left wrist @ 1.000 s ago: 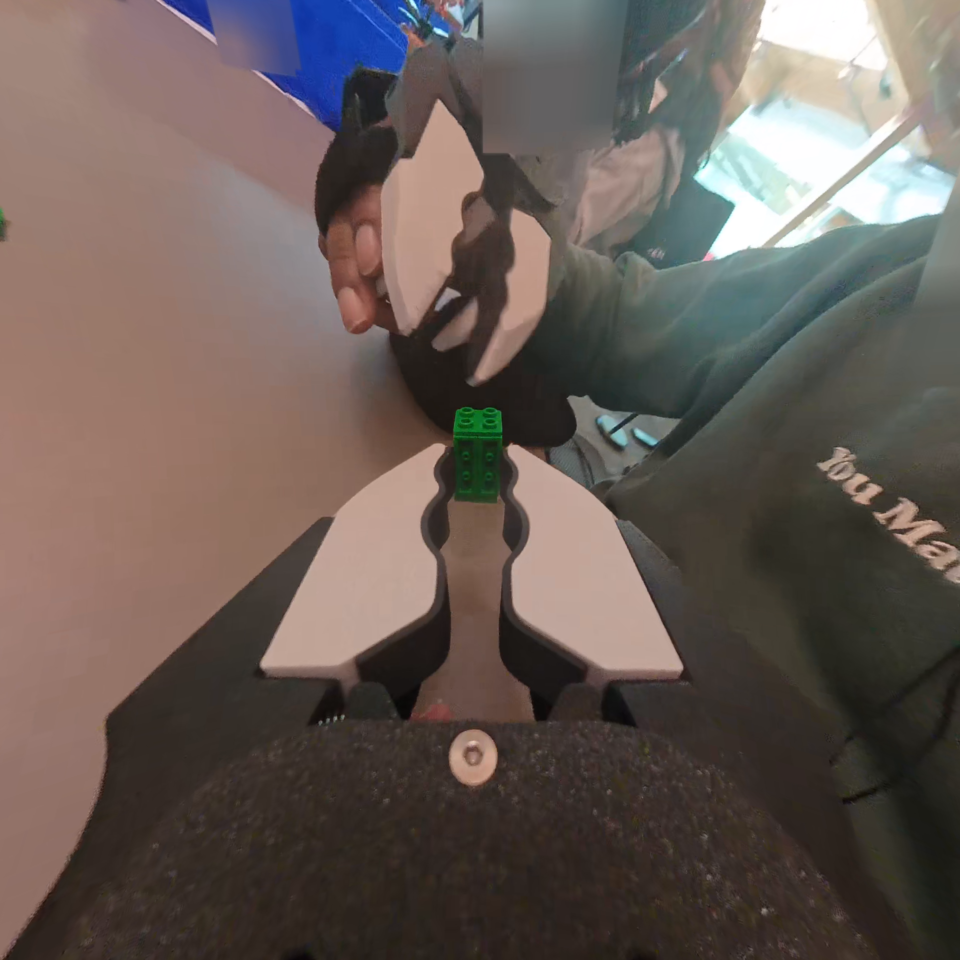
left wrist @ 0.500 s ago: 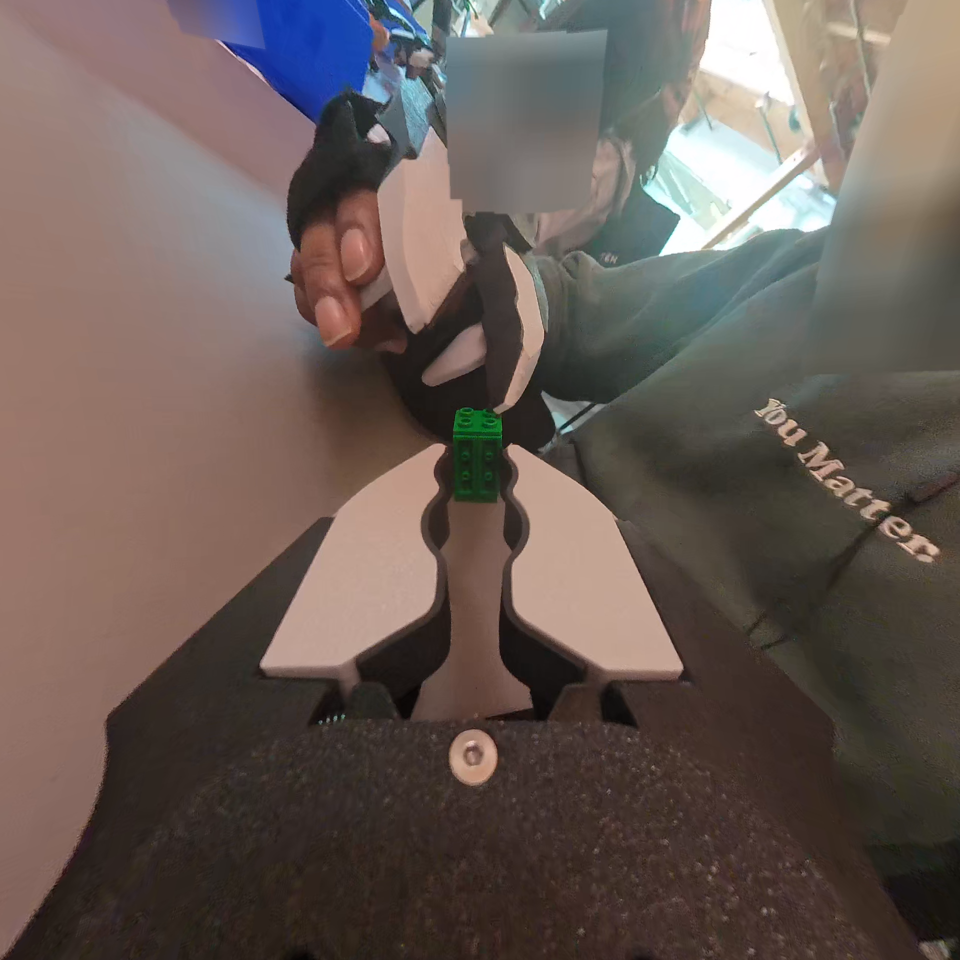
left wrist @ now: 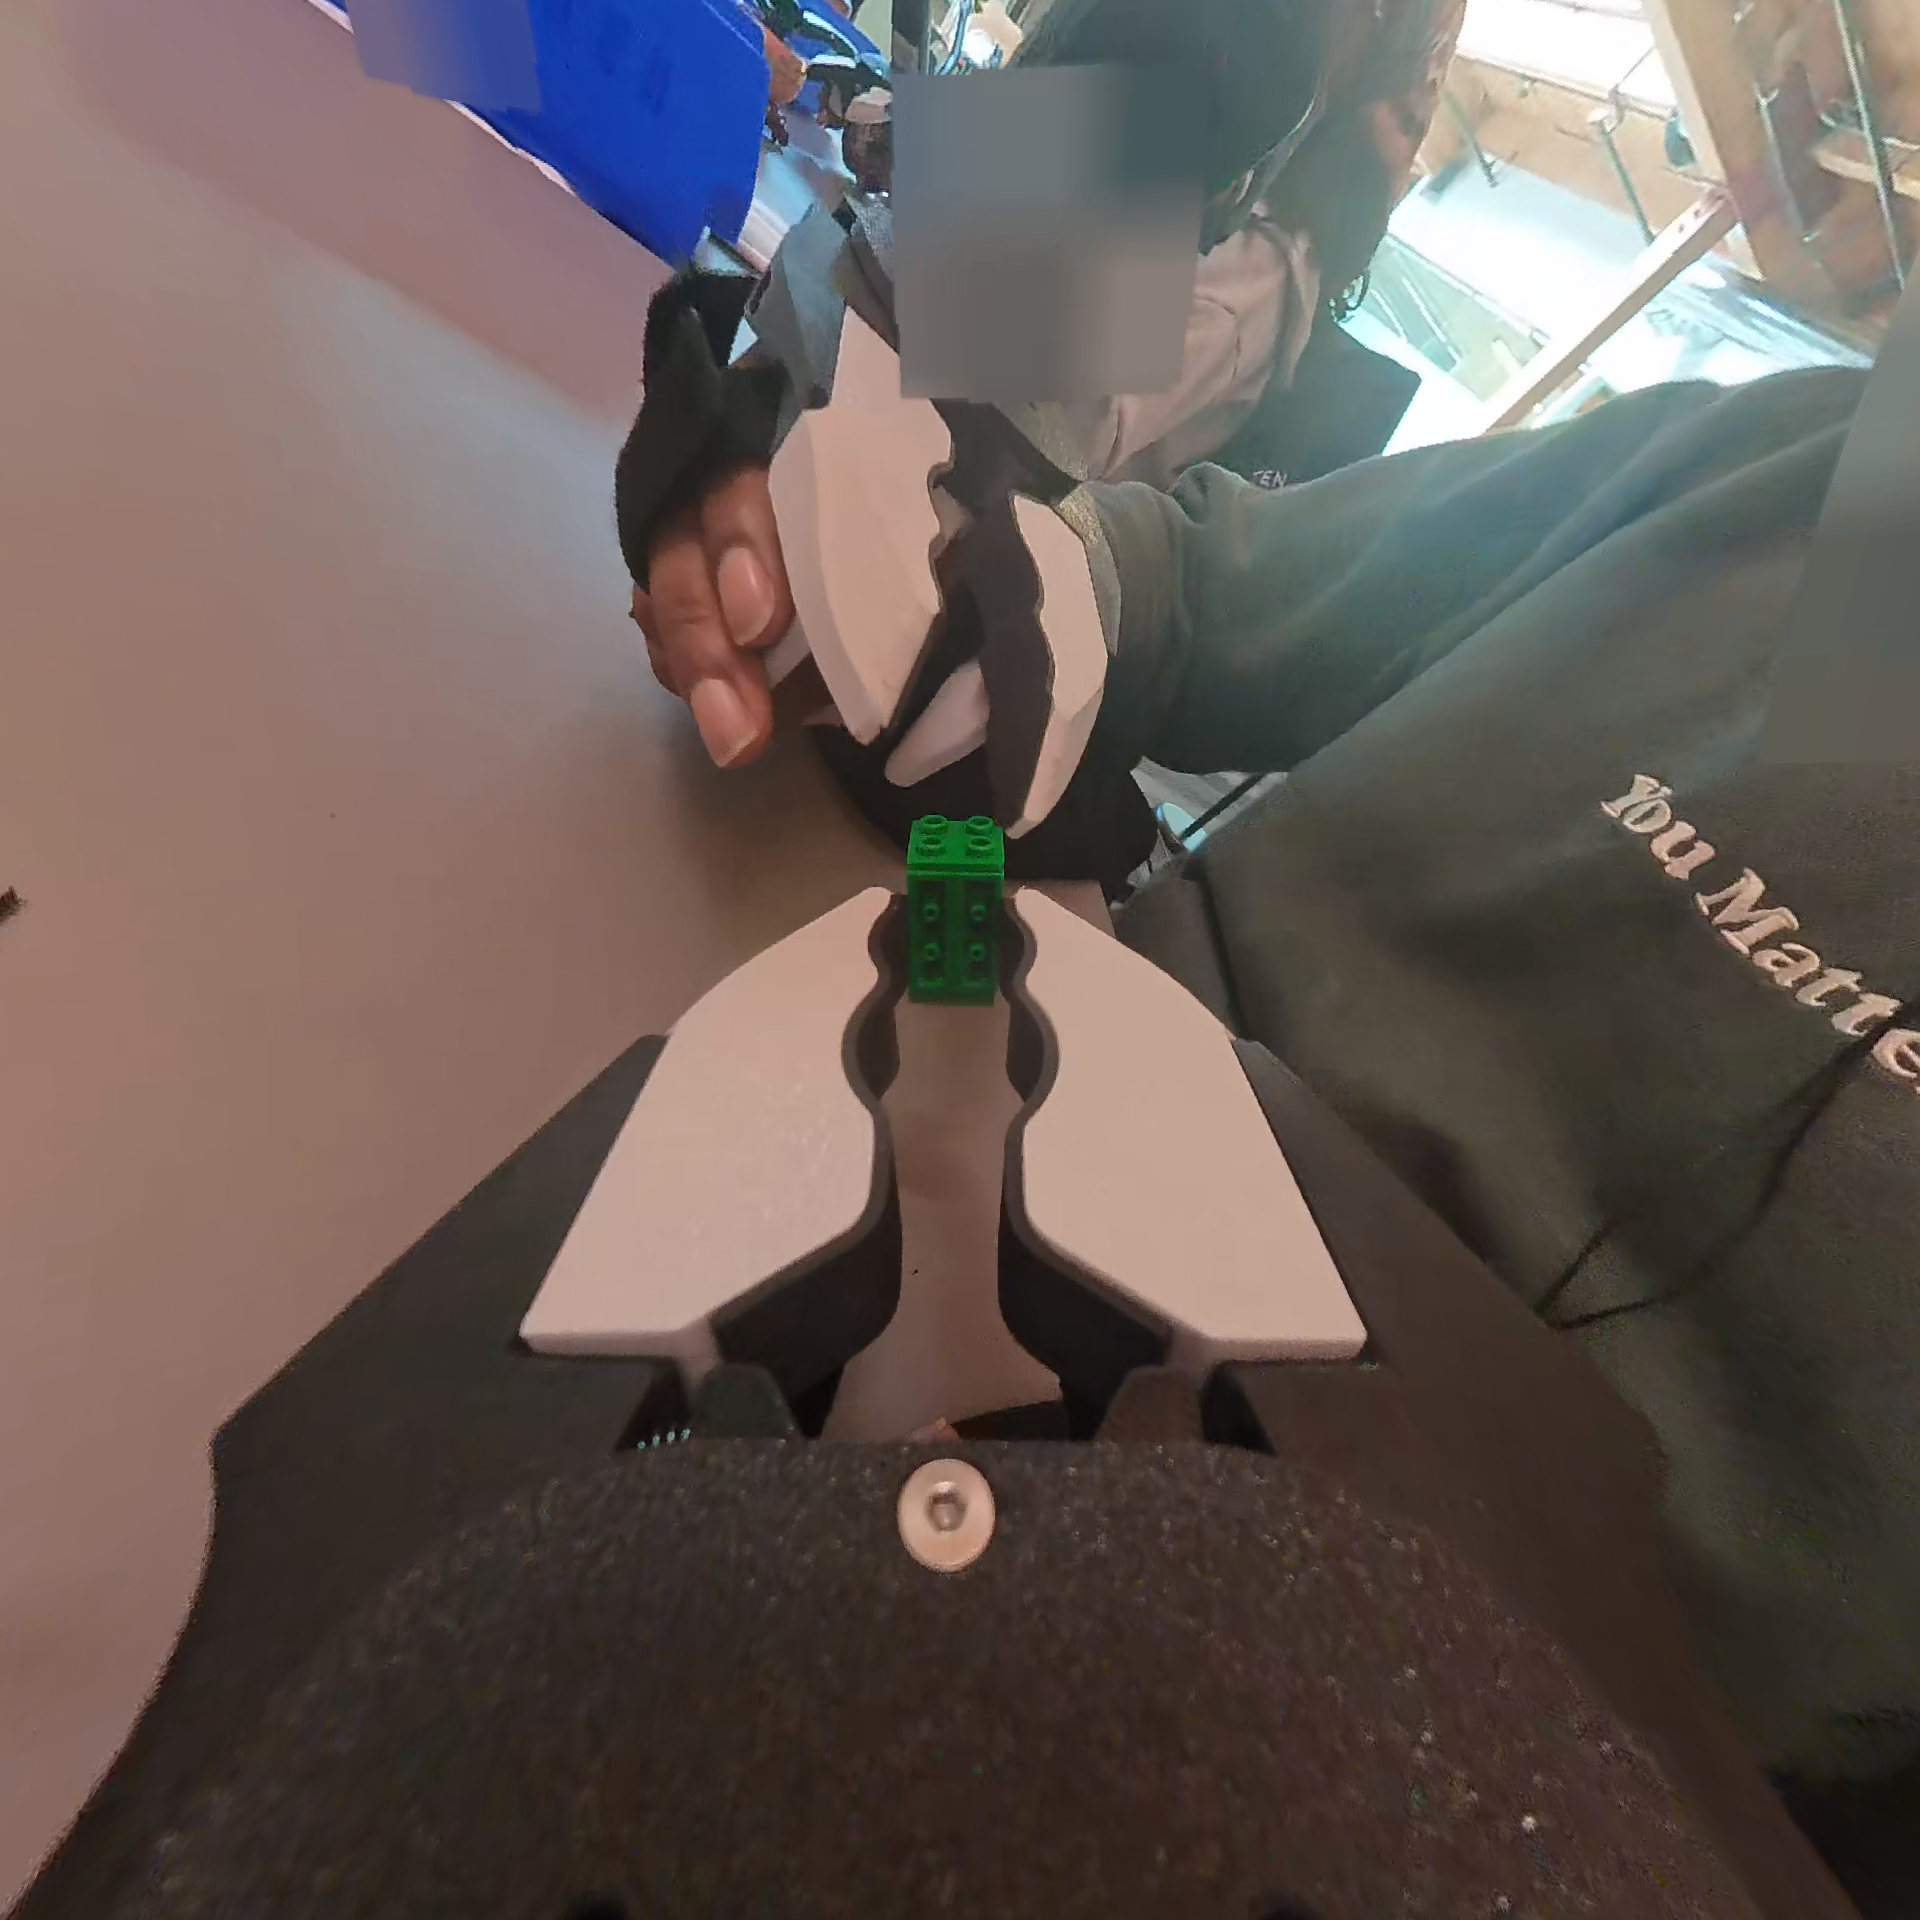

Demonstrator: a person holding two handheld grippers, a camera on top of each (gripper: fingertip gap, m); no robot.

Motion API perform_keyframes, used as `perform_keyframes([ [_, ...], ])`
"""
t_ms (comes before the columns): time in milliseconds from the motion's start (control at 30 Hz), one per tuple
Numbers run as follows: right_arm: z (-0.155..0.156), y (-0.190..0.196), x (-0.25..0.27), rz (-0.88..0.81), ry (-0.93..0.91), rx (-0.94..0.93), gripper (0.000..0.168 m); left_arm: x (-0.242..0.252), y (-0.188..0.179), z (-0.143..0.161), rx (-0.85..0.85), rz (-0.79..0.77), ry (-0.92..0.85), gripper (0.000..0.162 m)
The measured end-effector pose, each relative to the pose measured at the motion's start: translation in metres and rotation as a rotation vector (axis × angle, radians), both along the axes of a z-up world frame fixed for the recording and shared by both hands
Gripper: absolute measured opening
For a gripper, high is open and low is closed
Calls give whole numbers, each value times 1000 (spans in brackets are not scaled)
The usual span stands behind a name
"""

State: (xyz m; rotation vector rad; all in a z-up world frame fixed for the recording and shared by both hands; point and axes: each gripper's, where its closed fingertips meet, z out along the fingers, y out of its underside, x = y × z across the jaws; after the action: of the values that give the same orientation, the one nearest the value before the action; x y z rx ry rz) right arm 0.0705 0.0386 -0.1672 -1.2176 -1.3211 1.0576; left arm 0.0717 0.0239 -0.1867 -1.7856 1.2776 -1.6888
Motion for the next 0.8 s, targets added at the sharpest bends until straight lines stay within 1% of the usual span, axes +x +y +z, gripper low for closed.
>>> perform_keyframes([
  [133,3,-4,-3,-3,-26,24,26,-1,-4,2,20,-15,-7,16],
  [300,14,-25,-9,47,-93,73,26,-11,-14,16,39,-29,-47,16],
  [400,21,-31,-14,37,-119,142,26,-15,-15,23,-3,-32,-88,16],
  [533,18,-37,-19,24,-171,211,26,-14,-25,27,-17,-86,-100,16],
  [633,19,-37,-18,4,-180,255,21,-10,-32,25,-7,-127,-80,16],
  [800,23,-36,-17,18,-210,308,14,-9,-28,30,-39,-155,-97,16],
])
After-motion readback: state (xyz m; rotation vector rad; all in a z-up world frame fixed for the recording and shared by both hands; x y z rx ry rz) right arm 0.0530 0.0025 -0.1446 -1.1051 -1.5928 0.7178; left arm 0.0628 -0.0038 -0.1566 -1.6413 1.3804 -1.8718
